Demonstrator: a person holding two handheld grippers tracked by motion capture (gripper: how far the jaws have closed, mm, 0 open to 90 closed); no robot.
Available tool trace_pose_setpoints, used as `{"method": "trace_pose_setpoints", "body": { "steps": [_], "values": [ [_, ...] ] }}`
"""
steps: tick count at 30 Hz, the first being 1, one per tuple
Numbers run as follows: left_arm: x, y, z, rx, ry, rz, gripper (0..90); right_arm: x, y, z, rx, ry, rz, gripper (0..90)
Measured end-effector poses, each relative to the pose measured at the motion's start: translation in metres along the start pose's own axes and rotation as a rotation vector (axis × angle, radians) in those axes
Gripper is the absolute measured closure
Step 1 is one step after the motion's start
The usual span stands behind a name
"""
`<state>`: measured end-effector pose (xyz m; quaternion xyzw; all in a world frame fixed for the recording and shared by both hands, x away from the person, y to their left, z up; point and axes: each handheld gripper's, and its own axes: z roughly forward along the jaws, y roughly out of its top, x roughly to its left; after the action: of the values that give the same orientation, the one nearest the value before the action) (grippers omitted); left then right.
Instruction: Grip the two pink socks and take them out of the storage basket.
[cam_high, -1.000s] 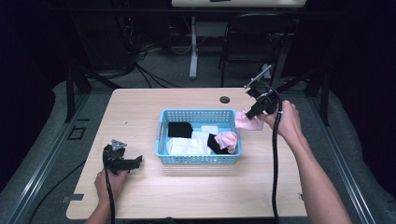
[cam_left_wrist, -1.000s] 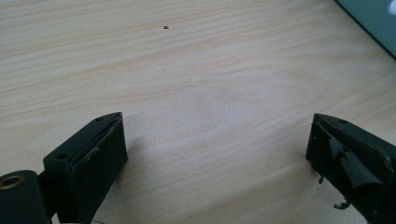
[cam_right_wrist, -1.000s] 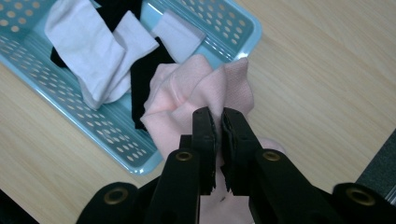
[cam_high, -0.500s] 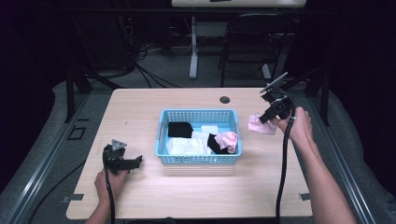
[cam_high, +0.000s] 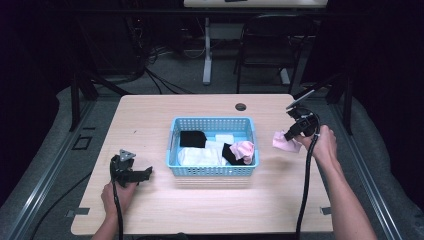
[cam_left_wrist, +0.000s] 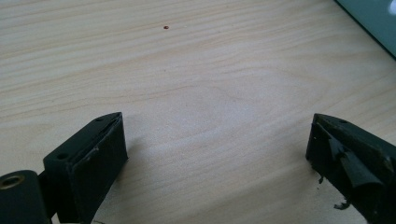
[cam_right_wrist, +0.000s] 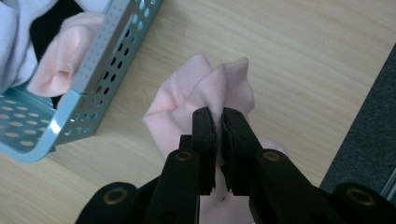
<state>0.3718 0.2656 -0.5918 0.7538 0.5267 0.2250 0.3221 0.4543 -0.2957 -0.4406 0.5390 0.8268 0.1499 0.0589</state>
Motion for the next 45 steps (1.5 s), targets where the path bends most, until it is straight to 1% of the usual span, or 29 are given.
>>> {"method": "trace_pose_setpoints", "body": {
  "steps": [4,6,9,10,11,13,14,15,16,17,18,19,22,24,26,27,30,31,32,33,35,36,39,40,41,42,43,44,45],
  "values": [
    [0.0,0.0,0.0,0.0,0.0,0.0,5.0,-0.005,-0.004,0.013,0.018,0.012,0.01,84.0],
    [0.0,0.0,0.0,0.001,0.0,0.0,5.0,-0.006,-0.006,0.019,0.023,0.013,0.028,83.9],
    [0.0,0.0,0.0,0.0,0.0,-0.001,5.0,-0.01,-0.009,0.03,0.029,0.026,0.033,83.7],
    [0.0,0.0,0.0,-0.001,0.0,-0.001,5.0,-0.01,-0.011,0.033,0.031,0.025,0.047,83.5],
    [0.0,0.0,0.0,0.002,0.0,0.003,5.0,-0.011,-0.012,0.037,0.021,0.04,0.066,83.2],
    [0.0,0.0,0.0,0.002,0.0,0.003,5.0,-0.013,-0.013,0.039,0.038,0.041,0.06,81.3],
    [0.0,0.0,0.0,0.002,0.0,0.002,5.0,-0.013,-0.013,0.042,0.044,0.034,0.063,76.3],
    [0.0,0.0,0.0,0.002,0.0,0.002,5.0,-0.013,-0.014,0.043,0.048,0.028,0.069,68.5],
    [0.0,0.0,0.0,0.002,0.0,0.003,5.0,-0.013,-0.014,0.044,0.052,0.026,0.073,64.5],
    [0.0,0.0,0.0,0.002,0.0,0.003,5.0,-0.012,-0.015,0.044,0.043,0.021,0.081,58.6],
    [0.0,0.0,0.0,0.002,0.0,0.002,5.0,-0.012,-0.015,0.041,0.04,0.025,0.077,49.8],
    [0.0,0.0,0.0,0.002,0.0,0.003,5.0,-0.012,-0.014,0.038,0.024,0.036,0.076,43.5],
    [0.0,0.0,0.0,0.002,0.0,0.003,5.0,-0.007,-0.012,0.024,-0.01,0.05,0.054,28.2],
    [0.0,0.0,0.0,0.002,0.0,0.002,5.0,0.001,-0.008,0.011,-0.032,0.066,0.04,19.5],
    [0.0,0.0,0.0,0.002,0.0,0.003,5.0,0.01,-0.003,0.0,-0.045,0.07,0.006,14.1],
    [0.0,0.0,0.0,0.002,0.0,0.003,5.0,0.015,-0.001,-0.004,-0.056,0.075,-0.011,13.6],
    [0.0,0.0,0.0,0.002,0.0,0.003,5.0,0.033,0.006,-0.014,-0.081,0.086,-0.067,5.7],
    [0.0,0.0,0.0,0.002,0.0,0.003,5.0,0.033,0.006,-0.014,-0.081,0.086,-0.067,5.7],
    [0.0,0.0,0.0,0.002,0.0,0.003,5.0,0.044,0.011,-0.018,-0.083,0.085,-0.103,4.8],
    [0.0,0.0,0.0,0.003,0.0,0.003,5.0,0.052,0.014,-0.019,-0.089,0.098,-0.113,4.7],
    [0.0,0.0,0.0,0.002,0.0,0.003,5.0,0.062,0.02,-0.02,-0.084,0.101,-0.156,4.7],
    [0.0,0.0,0.0,0.002,0.0,0.003,5.0,0.067,0.022,-0.018,-0.09,0.108,-0.164,4.9],
    [0.0,0.0,0.0,0.002,0.0,0.003,5.0,0.081,0.03,-0.014,-0.08,0.11,-0.201,5.1],
    [0.0,0.0,0.0,0.002,0.0,0.003,5.0,0.081,0.03,-0.014,-0.08,0.11,-0.201,5.1],
    [0.0,0.0,0.0,0.002,0.0,0.003,5.0,0.089,0.034,-0.009,-0.077,0.118,-0.222,5.0],
    [0.0,0.0,0.0,0.002,0.0,0.003,5.0,0.093,0.036,-0.008,-0.065,0.125,-0.231,4.7],
    [0.0,0.0,0.0,0.002,0.0,0.003,5.0,0.093,0.036,-0.008,-0.065,0.125,-0.231,4.7],
    [0.0,0.0,0.0,0.003,0.0,0.003,5.0,0.099,0.04,-0.003,-0.069,0.134,-0.241,3.8],
    [0.0,0.0,0.0,0.002,0.0,0.003,5.0,0.102,0.041,-0.001,-0.062,0.142,-0.24,3.2]
  ]
}}
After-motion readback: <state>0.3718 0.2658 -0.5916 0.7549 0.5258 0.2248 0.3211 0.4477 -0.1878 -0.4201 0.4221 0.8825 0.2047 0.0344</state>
